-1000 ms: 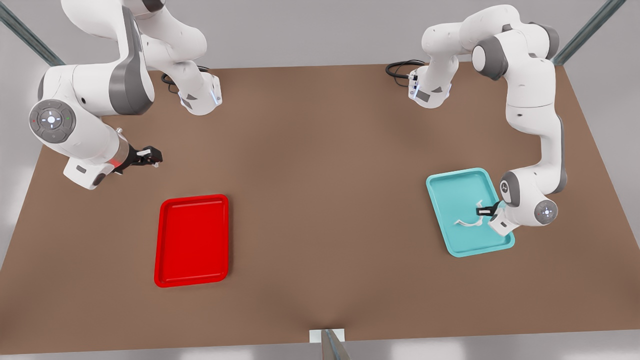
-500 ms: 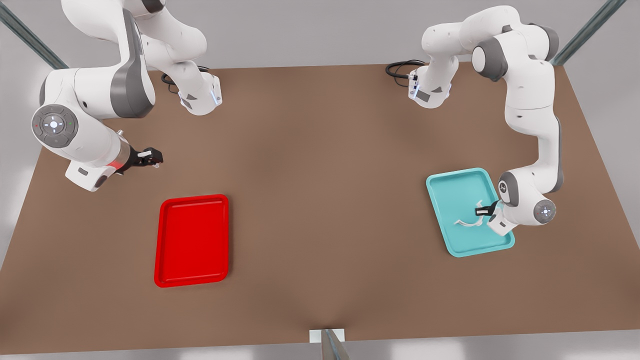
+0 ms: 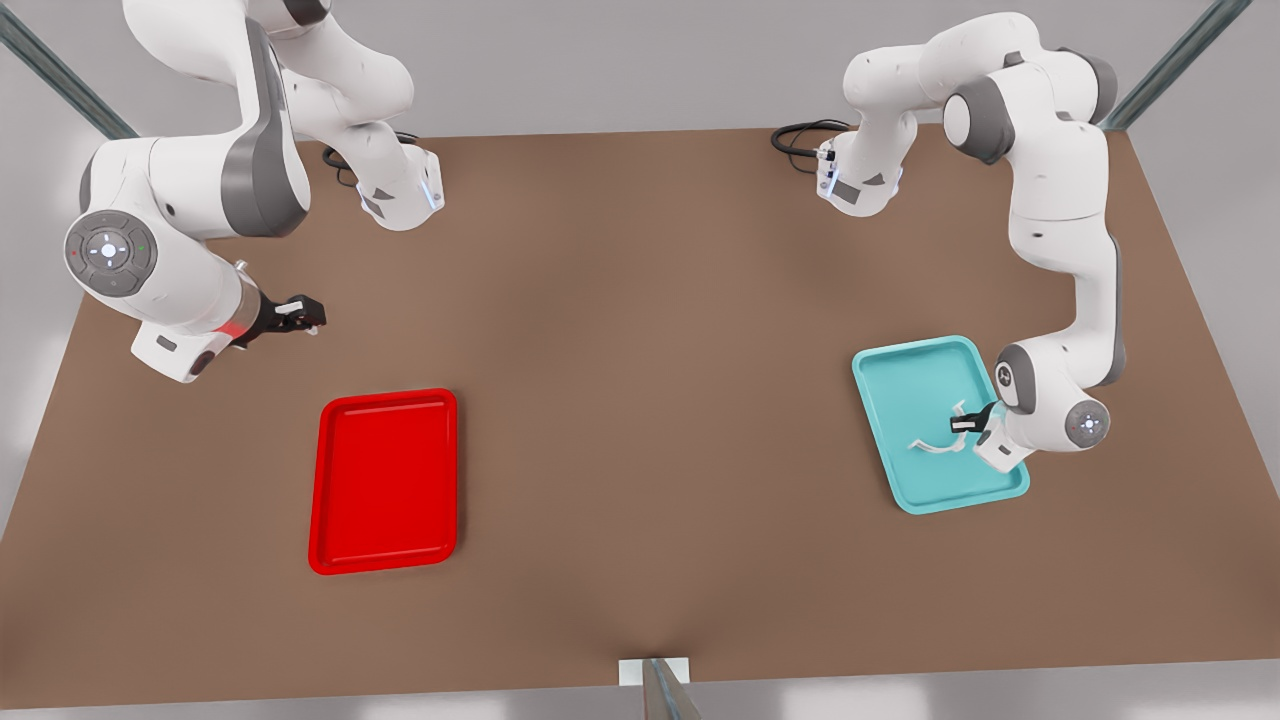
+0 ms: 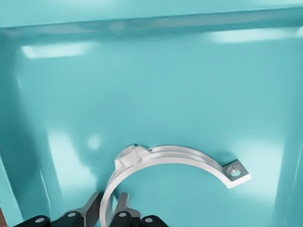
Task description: Take the drainage pipe clamp from the left arm, pass it to the right arm, and place it in the plate on the right side
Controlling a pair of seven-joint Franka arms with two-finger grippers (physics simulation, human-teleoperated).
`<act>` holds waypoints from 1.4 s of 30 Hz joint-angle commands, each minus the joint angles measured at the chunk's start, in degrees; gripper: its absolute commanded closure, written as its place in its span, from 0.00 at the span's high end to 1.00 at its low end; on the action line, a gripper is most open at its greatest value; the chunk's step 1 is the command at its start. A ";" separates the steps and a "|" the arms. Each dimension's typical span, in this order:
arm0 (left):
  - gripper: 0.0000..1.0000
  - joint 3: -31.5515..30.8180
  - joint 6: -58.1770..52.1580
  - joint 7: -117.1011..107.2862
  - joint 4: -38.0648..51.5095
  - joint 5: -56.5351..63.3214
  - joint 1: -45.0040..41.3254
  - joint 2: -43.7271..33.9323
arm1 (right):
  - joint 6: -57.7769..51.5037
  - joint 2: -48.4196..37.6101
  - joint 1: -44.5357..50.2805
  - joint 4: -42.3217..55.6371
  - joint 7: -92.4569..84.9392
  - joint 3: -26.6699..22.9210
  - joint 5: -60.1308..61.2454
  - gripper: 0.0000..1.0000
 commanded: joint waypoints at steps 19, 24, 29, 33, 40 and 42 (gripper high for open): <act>0.21 0.08 -6.69 -6.07 0.48 0.29 -13.88 -13.45 | 3.08 7.99 8.41 5.32 -4.67 0.51 8.40 1.00; 0.21 -10.02 -10.21 -21.62 8.83 0.64 -18.54 -12.83 | 14.86 17.93 10.96 6.73 -38.05 0.51 15.97 1.00; 0.21 -10.99 -12.93 -39.47 19.46 0.38 -27.07 -7.82 | 24.35 21.54 11.23 6.73 -65.38 1.30 22.65 1.00; 0.21 -14.07 -16.27 -48.52 22.54 0.56 -30.84 -7.38 | 31.91 24.26 12.20 6.64 -67.16 5.07 22.74 1.00; 0.21 -17.67 -16.01 -61.53 35.98 0.47 -36.12 1.22 | 38.24 27.07 15.10 6.38 -66.19 5.87 27.13 1.00; 0.21 -17.76 -15.66 -61.62 37.40 0.56 -37.00 2.81 | 38.60 27.16 15.01 6.11 -66.19 5.87 27.22 1.00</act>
